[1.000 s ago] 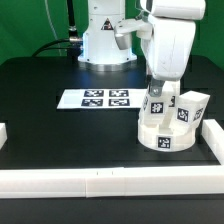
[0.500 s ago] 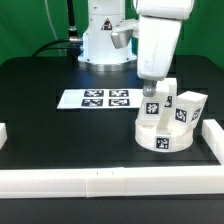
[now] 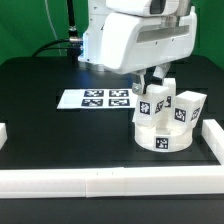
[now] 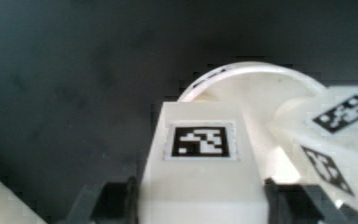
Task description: Assemble stool
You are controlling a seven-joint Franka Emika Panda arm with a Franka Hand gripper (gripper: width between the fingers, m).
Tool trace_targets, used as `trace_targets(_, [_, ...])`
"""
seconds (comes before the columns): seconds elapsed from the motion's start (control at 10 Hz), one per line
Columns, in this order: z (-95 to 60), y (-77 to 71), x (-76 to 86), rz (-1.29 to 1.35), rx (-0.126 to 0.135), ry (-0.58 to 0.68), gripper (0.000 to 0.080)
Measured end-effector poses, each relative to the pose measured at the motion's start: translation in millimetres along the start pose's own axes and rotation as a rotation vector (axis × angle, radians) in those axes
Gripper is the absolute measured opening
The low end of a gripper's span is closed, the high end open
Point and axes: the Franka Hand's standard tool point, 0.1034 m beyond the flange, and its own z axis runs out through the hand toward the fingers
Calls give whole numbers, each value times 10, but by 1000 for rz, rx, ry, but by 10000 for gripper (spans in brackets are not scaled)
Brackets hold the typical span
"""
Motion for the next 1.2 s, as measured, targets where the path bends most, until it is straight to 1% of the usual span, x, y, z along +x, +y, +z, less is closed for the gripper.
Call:
trace_targets(0.2, [-5, -64, 28, 266, 2, -1, 333])
trace_targets(0.4, [-9, -121, 59, 499, 9, 0, 333])
trace_targets(0.5, [-12, -161, 93, 632, 7, 11, 333])
trace_targets(0.6, [-15, -186, 125, 688, 5, 26, 333])
trace_targets(0.7, [-15, -182, 127, 718, 7, 26, 333])
trace_targets(0.8, [-16, -189, 133, 807, 16, 28, 333])
trace_targets(1.0, [-16, -193, 136, 888, 19, 27, 333])
trace_targets(1.2, [-17, -197, 140, 1036, 32, 27, 333])
